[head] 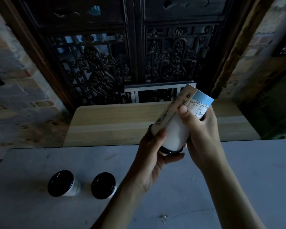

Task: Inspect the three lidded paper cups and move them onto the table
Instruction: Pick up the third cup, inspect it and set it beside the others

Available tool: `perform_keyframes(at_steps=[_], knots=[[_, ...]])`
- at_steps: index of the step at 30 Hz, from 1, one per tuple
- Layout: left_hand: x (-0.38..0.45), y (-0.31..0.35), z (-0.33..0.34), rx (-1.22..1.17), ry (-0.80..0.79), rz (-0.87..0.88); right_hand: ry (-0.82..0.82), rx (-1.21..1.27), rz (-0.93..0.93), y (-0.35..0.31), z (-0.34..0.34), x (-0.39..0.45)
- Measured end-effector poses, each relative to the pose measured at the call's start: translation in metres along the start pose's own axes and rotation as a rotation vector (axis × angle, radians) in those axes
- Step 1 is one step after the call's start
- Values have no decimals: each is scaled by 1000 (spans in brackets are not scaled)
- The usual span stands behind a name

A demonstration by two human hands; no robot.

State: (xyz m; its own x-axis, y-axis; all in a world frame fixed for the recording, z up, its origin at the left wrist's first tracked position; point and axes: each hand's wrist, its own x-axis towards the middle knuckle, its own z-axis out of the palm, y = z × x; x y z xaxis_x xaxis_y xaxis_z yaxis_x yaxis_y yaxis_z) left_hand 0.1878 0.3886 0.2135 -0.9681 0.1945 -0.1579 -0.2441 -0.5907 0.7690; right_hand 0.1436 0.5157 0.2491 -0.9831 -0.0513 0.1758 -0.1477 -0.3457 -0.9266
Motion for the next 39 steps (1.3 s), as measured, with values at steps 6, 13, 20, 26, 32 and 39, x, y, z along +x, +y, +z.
perform_keyframes(at_steps=[6, 13, 20, 26, 32, 39], knots=[[0, 5, -2, -28, -28, -67, -101, 70, 39, -6, -5, 2], [1, -3, -3, -89, 1, -79, -12, -9, 29, -2, 0, -2], [3, -6, -8, -91, 18, -77, 14, -26, 0, 5, 0, -2], [4, -6, -8, -59, 1, 13, 31, -48, -39, 6, 2, -2], [5, -4, -10, -35, 20, 22, 0, -39, 4, 4, -1, -8], [4, -7, -16, -97, 26, 85, 151, -117, -16, 20, 0, -12]])
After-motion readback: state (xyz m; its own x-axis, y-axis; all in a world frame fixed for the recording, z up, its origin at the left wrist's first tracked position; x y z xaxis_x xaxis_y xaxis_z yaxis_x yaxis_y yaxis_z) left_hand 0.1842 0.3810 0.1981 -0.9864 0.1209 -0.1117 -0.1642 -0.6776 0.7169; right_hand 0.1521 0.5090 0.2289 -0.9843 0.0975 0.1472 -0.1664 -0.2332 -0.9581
